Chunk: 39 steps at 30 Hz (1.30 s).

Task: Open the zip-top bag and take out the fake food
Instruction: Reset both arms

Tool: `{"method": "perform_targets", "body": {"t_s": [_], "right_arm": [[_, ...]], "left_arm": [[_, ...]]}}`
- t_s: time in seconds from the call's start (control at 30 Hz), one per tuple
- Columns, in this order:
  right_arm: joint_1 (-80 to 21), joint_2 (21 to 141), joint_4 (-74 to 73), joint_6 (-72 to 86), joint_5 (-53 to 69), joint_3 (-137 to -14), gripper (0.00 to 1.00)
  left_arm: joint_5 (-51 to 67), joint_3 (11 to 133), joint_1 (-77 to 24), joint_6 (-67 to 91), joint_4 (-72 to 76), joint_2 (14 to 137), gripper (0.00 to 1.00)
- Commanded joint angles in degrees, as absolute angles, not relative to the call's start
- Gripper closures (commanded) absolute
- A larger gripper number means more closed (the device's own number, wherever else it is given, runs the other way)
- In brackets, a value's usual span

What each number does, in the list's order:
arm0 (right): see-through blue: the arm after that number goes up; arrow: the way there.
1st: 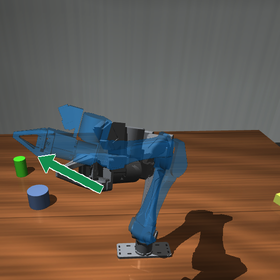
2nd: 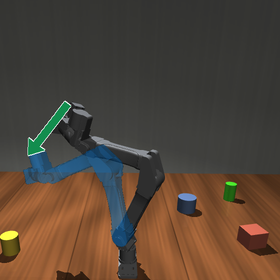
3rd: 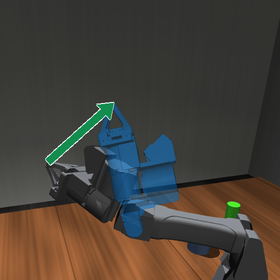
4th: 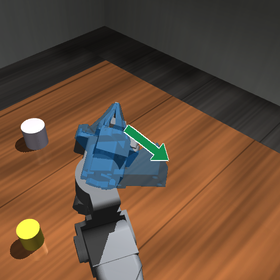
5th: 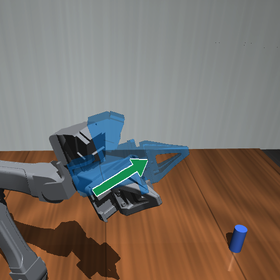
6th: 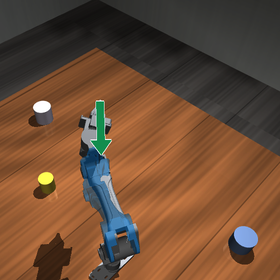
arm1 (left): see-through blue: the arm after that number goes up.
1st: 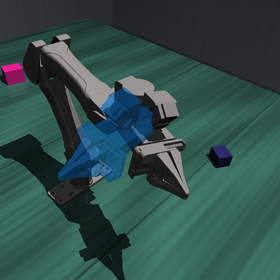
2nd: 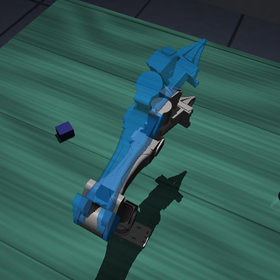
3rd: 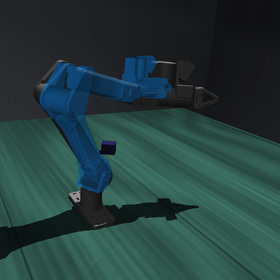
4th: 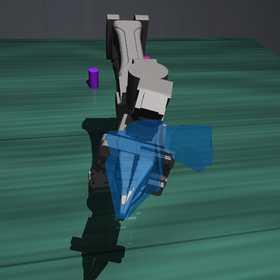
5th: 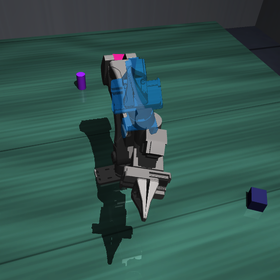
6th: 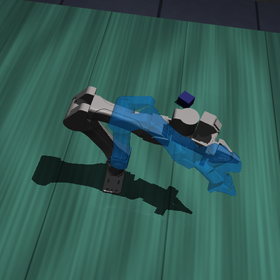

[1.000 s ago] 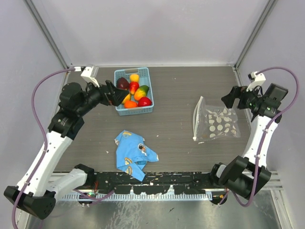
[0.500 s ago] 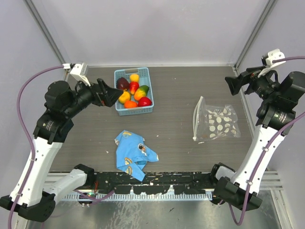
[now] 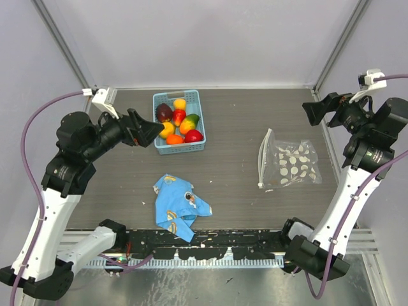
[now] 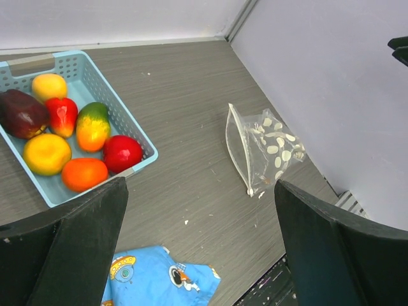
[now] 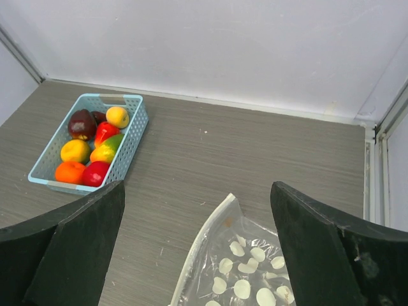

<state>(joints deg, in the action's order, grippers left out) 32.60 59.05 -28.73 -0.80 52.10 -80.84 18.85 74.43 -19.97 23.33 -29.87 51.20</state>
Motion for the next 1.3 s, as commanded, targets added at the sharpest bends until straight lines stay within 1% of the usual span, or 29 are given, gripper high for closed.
{"method": "perform_targets", "body": {"t_s": [0.0, 0.13, 0.27, 0.37, 0.57, 0.7, 0.9, 1.27], "right_arm": [[34.0, 57.7, -25.3, 1.5, 51.9, -78.5, 0.0], [34.6, 57.4, -23.8, 4.0, 54.5, -75.8, 0.0], [34.5, 58.1, -21.5, 9.8, 45.1, -74.2, 0.0], [33.2, 58.8, -21.7, 10.2, 43.9, -75.1, 0.0], [26.2, 60.7, -23.8, 8.1, 40.3, -77.9, 0.0], [22.8, 60.3, -26.1, 4.6, 37.1, -77.4, 0.0], [22.4, 57.3, -28.8, 0.7, 33.3, -75.7, 0.0], [24.0, 57.4, -30.3, -0.6, 38.3, -78.5, 0.0]], "left_arm": [[19.4, 74.2, -19.6, 22.5, -29.6, 51.1, 0.02], [19.0, 73.0, -19.6, 22.0, -29.8, 51.7, 0.02], [18.4, 71.4, -19.6, 21.8, -28.5, 52.1, 0.02], [17.5, 70.7, -19.6, 21.9, -28.0, 52.5, 0.02], [16.4, 67.8, -19.4, 22.7, -26.2, 52.2, 0.02], [16.1, 67.9, -19.2, 23.0, -26.2, 53.0, 0.02], [13.4, 69.4, -19.2, 21.6, -28.6, 53.0, 0.02], [12.5, 68.2, -19.2, 19.7, -29.0, 51.7, 0.02]]}}
